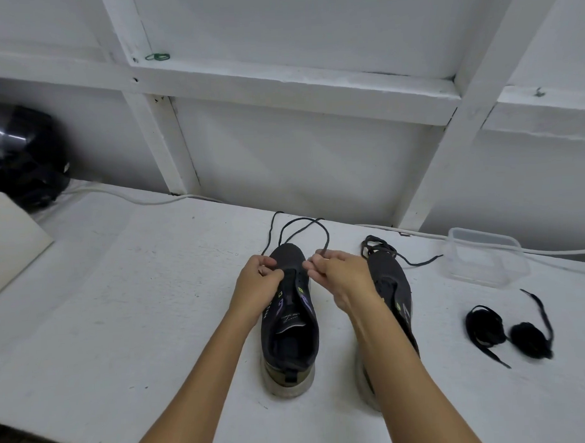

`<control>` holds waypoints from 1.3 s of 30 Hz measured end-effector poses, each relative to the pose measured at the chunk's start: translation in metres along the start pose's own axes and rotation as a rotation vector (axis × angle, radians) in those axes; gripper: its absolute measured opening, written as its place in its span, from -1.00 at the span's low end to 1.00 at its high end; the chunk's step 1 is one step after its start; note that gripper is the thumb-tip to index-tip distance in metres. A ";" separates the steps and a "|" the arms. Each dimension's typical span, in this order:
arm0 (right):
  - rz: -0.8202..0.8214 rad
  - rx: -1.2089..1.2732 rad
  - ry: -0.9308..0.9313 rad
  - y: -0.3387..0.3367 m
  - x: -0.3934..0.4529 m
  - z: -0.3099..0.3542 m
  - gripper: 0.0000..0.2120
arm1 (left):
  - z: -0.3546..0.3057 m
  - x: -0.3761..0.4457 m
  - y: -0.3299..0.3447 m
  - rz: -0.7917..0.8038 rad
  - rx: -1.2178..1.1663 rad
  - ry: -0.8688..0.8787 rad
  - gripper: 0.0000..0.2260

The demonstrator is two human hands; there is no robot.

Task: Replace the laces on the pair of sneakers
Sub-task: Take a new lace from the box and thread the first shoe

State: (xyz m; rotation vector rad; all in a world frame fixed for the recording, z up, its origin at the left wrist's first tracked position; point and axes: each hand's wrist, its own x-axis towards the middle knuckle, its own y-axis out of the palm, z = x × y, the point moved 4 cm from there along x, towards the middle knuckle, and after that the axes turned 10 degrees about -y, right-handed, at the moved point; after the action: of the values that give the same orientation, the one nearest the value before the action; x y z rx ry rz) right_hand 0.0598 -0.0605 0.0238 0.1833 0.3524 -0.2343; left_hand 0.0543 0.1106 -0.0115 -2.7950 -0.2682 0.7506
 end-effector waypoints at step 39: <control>0.110 -0.476 -0.153 0.004 -0.001 -0.039 -0.86 | -0.006 -0.005 0.017 -0.129 0.379 0.240 -0.93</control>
State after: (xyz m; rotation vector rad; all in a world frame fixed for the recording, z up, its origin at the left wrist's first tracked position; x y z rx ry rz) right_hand 0.0478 -0.0476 -0.0118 -0.2827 0.2370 -0.0504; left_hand 0.0556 0.0924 -0.0086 -2.4483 -0.2309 0.3823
